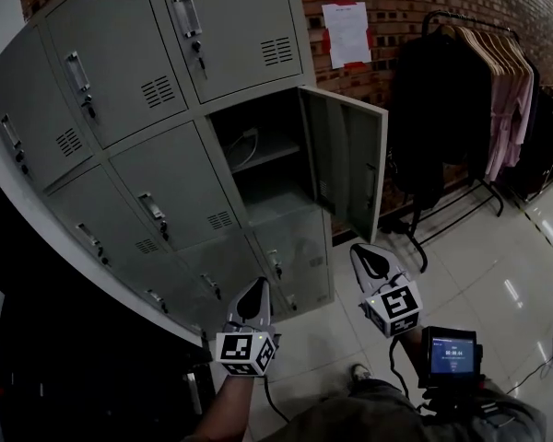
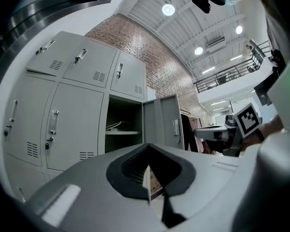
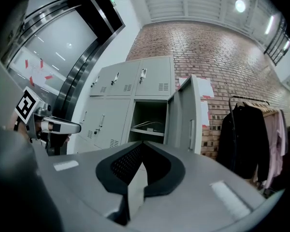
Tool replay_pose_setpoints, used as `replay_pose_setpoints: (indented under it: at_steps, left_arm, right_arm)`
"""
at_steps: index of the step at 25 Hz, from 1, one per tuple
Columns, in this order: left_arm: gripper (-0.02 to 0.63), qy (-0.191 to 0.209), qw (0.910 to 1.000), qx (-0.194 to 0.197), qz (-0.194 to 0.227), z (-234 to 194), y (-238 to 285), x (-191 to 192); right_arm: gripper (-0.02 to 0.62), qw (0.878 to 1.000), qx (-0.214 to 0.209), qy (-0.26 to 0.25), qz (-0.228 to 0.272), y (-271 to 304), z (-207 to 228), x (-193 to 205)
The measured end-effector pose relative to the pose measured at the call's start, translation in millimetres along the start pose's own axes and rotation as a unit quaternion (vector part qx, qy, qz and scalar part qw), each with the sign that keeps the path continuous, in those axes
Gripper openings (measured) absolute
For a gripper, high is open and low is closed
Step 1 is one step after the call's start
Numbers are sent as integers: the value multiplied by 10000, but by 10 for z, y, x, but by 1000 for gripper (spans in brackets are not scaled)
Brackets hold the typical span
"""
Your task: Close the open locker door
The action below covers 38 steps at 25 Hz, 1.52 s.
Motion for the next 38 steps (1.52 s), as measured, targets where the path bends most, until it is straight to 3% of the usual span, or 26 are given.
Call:
replay_pose_setpoints:
  at_steps: [10, 21, 22, 26, 30, 33, 35, 38]
  left_arm:
    - [-2, -7, 9998, 101, 154, 282, 600, -49]
    - [-2, -103, 9984, 516, 212, 700, 1273, 51]
    - [-2, -109, 9983, 541, 207, 730, 1315, 63]
    - [-2, -67, 9980, 598, 180, 868, 1501, 94]
    - [-2, -14, 9983, 563, 169, 927, 1631, 120]
    - [-2, 48, 9987, 480, 189, 941, 1691, 109]
    - [-2, 75, 9989, 416, 193, 939, 1730, 98]
    - [-2, 104, 9992, 322, 196, 916, 1793, 121]
  right_arm:
    - [6, 9998, 88, -99, 165, 104, 597, 2]
    - [8, 9991, 397, -117, 126, -46, 1200, 101]
    - [8, 9993, 338, -99, 106, -56, 1257, 117]
    - [115, 9999, -84, 30, 90, -8, 1523, 135]
    - [154, 9984, -545, 63, 135, 110, 1717, 137]
    - [169, 9931, -1145, 97, 224, 184, 1814, 134]
    - [243, 9866, -1592, 204, 287, 232, 1871, 151]
    - [279, 9747, -2208, 183, 291, 352, 1889, 139]
Point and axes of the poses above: the fingertips, and each gripper's own axes: y forward along the fingers, z to its right, x out of its underside, the point moved 10 cm from there along -y, backward along the fingers, and after that the axes turned 15 degrees about -x, right-handed, at the moved point
